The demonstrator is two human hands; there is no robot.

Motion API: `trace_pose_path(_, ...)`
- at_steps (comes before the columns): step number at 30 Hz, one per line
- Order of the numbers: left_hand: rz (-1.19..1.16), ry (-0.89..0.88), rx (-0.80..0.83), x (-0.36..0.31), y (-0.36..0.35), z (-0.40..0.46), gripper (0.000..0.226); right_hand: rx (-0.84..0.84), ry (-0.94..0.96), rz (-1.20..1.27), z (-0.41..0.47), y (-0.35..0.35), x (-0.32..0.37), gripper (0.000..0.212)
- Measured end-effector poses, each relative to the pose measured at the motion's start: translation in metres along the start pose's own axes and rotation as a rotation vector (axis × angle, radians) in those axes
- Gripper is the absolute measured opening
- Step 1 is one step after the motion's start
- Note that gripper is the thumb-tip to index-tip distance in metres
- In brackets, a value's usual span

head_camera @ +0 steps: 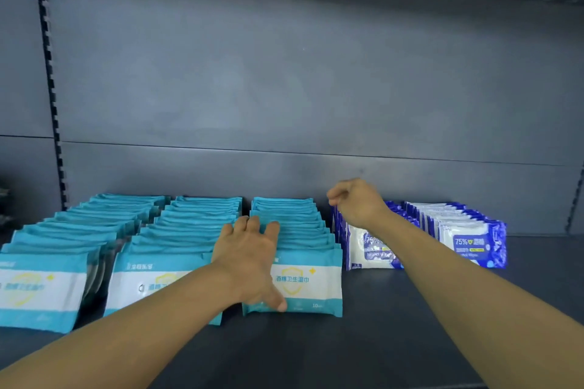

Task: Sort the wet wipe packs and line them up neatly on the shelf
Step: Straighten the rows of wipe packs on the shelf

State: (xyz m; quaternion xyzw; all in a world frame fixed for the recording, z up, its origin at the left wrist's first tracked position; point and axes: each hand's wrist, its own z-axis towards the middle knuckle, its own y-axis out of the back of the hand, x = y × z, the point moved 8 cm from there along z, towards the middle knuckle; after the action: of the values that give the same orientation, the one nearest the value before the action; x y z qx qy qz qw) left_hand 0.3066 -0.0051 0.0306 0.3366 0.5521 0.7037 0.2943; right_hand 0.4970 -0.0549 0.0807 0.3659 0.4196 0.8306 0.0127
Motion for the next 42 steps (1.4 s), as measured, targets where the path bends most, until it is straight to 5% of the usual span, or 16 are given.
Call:
trace_pose_path(4, 0.063, -0.032, 0.022, -0.002, -0.002, 0.0, 0.12, 0.031, 0.169, -0.609, 0.011, -0.014, 0.013, 0.027)
trace_pose_path(7, 0.099, -0.042, 0.001, -0.005, -0.004, -0.002, 0.119, 0.061, 0.242, -0.739, 0.019, -0.029, 0.011, 0.031)
trace_pose_path(26, 0.077, -0.026, -0.019, -0.003, -0.005, -0.005, 0.112, 0.092, 0.114, -0.24, 0.021, -0.032, 0.0, 0.016)
trace_pose_path(42, 0.065, -0.036, -0.017, -0.003, -0.005, -0.006, 0.112, 0.164, 0.153, -0.209, 0.031, -0.038, 0.007, 0.005)
